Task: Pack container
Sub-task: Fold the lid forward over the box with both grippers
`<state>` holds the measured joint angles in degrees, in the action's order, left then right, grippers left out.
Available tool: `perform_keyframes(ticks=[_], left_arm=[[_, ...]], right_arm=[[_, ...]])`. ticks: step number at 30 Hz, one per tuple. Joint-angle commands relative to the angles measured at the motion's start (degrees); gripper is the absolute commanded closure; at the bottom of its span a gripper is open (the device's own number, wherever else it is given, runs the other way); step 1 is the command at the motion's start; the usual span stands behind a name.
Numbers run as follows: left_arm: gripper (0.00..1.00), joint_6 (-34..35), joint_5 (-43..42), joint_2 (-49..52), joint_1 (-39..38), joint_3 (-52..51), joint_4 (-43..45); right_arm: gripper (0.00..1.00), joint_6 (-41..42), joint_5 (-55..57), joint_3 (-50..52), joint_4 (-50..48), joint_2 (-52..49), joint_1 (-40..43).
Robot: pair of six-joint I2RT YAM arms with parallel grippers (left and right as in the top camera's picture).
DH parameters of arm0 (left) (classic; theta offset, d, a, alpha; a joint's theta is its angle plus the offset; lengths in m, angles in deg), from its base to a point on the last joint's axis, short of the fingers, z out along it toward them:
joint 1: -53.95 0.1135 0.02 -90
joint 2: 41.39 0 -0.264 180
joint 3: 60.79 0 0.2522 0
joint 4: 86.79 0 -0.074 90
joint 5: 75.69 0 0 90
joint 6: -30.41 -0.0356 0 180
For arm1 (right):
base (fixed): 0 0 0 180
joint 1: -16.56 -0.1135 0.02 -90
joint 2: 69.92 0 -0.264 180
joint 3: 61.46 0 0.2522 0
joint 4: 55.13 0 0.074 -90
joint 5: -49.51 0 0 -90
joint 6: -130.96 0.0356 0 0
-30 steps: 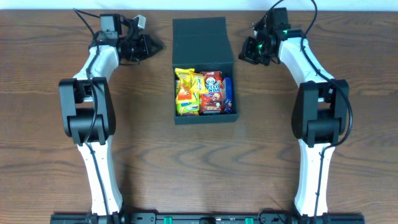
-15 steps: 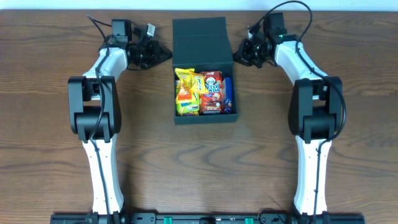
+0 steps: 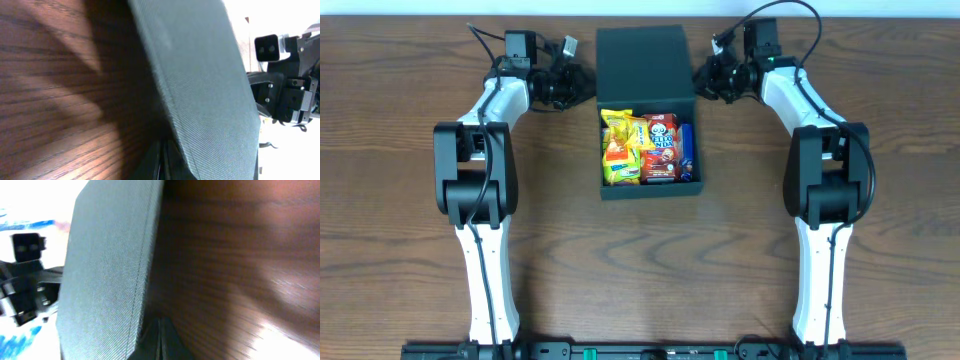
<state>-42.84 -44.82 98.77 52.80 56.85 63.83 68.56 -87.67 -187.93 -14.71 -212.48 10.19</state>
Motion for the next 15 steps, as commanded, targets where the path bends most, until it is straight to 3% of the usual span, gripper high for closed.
perform_keyframes(ticks=[1, 9, 15], left_arm=[[0.94, -0.59, -3.85, 0.61, -0.02, 2.34, 0.24], [0.94, -1.53, -7.67, 0.28, 0.0, 7.67, 0.15], [0.94, -1.53, -10.43, 0.13, 0.04, 12.33, -0.22]], right_arm=[[0.99, -3.02, -10.38, -0.44, -2.23, -0.81, -0.11], [0.99, -3.87, -20.55, -0.46, -9.92, -0.13, 0.85], [0.98, -6.75, -20.57, -0.55, -10.62, 2.89, 1.27]])
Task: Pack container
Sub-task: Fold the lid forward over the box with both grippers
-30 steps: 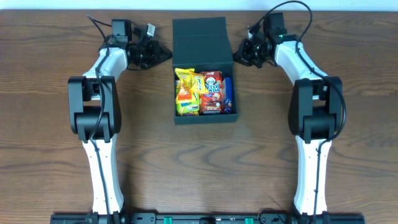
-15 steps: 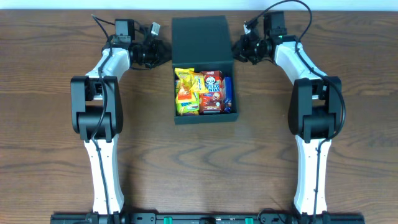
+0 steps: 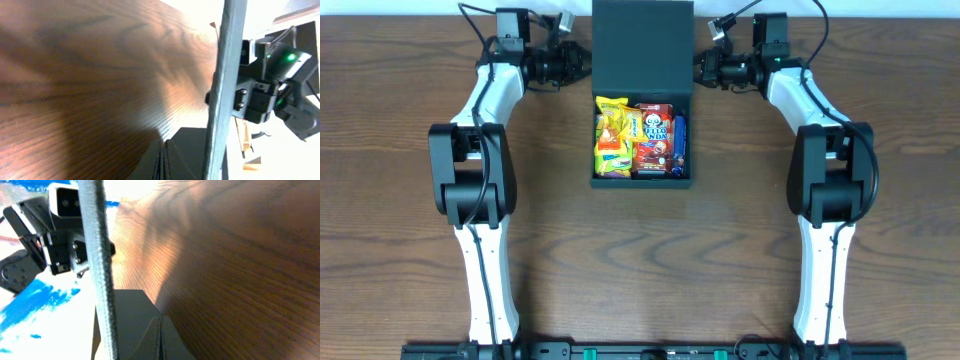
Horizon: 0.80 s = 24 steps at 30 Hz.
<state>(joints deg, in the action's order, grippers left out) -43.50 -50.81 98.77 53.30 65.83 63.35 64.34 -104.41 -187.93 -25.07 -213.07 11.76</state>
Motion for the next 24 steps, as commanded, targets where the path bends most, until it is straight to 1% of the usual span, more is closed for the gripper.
perform_keyframes(ticks=[1, 6, 12, 24], left_arm=[[0.95, -0.9, -4.42, -0.09, -0.46, 3.72, 0.28], [0.94, -2.21, -4.42, -1.51, -0.44, 4.37, 0.26], [0.94, -2.19, -6.27, -1.99, -0.44, 4.37, 0.28], [0.94, -2.84, -6.34, -3.58, -0.33, 4.37, -0.13]], right_arm=[[0.98, -2.93, -3.72, -0.55, -0.26, 3.98, -0.24], [0.99, -3.32, -2.1, -0.55, -0.46, 5.77, 0.26], [0.99, -3.3, -1.92, -0.55, -0.66, 7.15, 0.44], [0.99, -3.3, -1.92, -0.55, 0.15, 8.26, 0.44]])
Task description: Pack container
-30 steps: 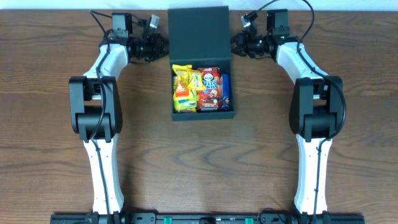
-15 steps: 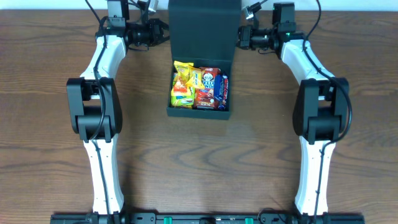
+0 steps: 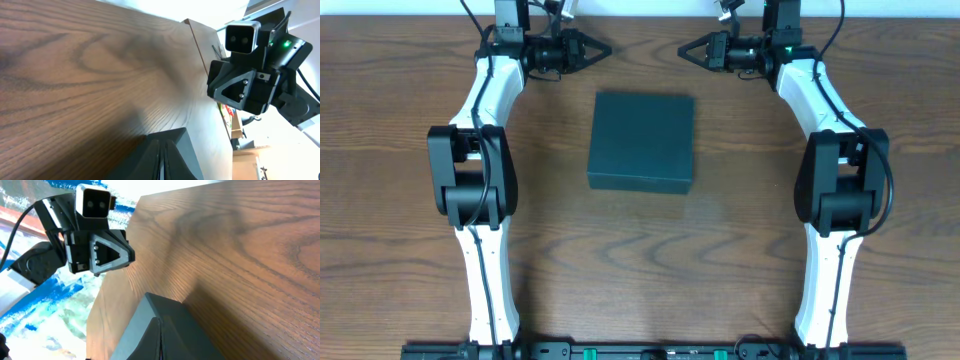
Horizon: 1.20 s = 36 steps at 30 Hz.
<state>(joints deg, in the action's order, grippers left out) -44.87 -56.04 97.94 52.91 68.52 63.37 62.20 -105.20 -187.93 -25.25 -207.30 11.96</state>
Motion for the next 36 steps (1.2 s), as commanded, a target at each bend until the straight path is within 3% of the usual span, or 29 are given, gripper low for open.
perform_keyframes(ticks=[1, 7, 14, 18, 23, 30, 32, 33, 34, 35, 36], left_arm=[[0.94, -1.46, -1.11, -2.86, 0.15, 1.68, -0.52], [0.94, -2.6, 0.15, -4.31, 1.46, 1.68, -4.61], [0.94, -13.25, 17.14, -14.78, 1.62, 1.68, -21.42], [0.94, -13.46, 17.66, -20.96, 1.6, 1.68, -25.49], [0.94, -13.49, 19.15, -29.59, 1.6, 1.68, -31.43], [0.94, -13.46, 28.39, -41.92, 1.6, 1.68, -42.51], [0.94, -13.46, 28.41, -44.33, 1.6, 1.68, -43.32], [0.92, -13.46, 28.41, -45.38, 1.6, 1.68, -43.52], [0.73, -13.38, 28.41, -46.25, 1.6, 1.68, -43.98], [0.05, -12.81, 28.39, -47.08, 1.6, 1.68, -44.94], [0.05, -11.89, 28.3, -47.52, 1.6, 1.68, -45.9]], right_arm=[[0.99, -1.16, -1.16, -0.55, 0.55, 2.49, 0.24], [0.98, -1.2, 0.87, -0.55, 2.47, 2.75, 0.31], [0.99, -7.26, 12.48, -0.55, 2.95, 8.17, 2.58], [0.98, -10.97, 17.99, -0.55, -0.07, 12.02, 4.85], [0.99, -9.49, 17.73, -0.55, -9.97, 16.24, 6.19], [0.94, -9.51, 10.47, -0.55, -10.75, 20.96, 5.31], [0.86, -9.49, 7.04, -0.55, -10.6, 21.57, 5.31], [0.67, -9.16, 6.1, -0.55, -10.51, 21.68, 5.31], [0.41, -7.91, 5.42, -0.55, -10.54, 21.68, 5.31], [0.02, -5.92, 4.85, -0.55, -10.51, 21.68, 5.27], [0.01, -4.02, 4.55, -0.55, -10.29, 21.68, 5.27]])
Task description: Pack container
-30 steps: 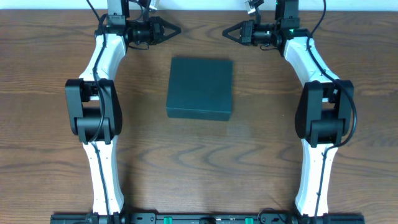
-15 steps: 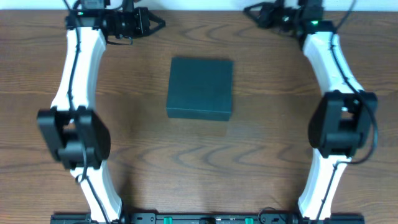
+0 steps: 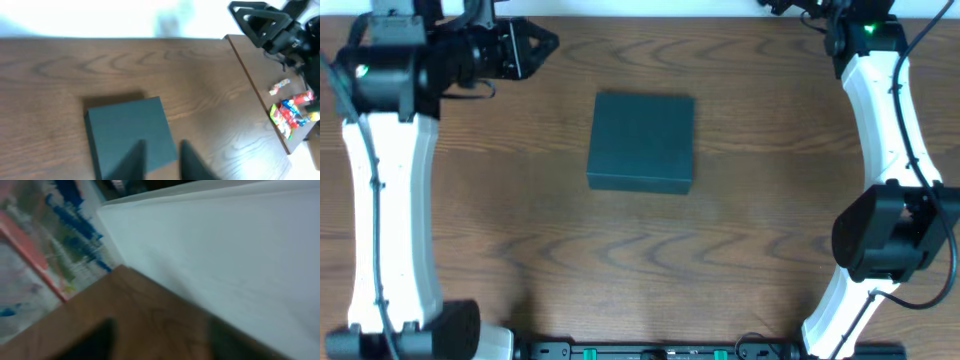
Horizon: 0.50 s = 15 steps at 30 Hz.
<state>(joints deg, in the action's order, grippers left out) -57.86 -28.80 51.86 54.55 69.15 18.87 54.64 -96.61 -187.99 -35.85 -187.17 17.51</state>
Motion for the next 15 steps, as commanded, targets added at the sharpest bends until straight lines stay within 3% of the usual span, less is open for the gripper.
perform_keyframes(ticks=[1, 4, 15], left_arm=[[0.05, 2.54, 1.11, -1.95, -0.07, 1.05, -2.64], [0.05, 2.97, 1.6, -2.23, -0.09, 1.05, -4.04], [0.05, 2.97, 1.81, -2.19, -0.09, 1.03, -4.04]], right_arm=[[0.01, 5.84, -4.11, -0.48, 1.14, 1.53, -0.28], [0.01, 13.16, -4.33, -0.48, 5.95, 1.53, -0.28], [0.01, 13.07, -4.33, -0.48, 10.6, 1.53, -0.28]])
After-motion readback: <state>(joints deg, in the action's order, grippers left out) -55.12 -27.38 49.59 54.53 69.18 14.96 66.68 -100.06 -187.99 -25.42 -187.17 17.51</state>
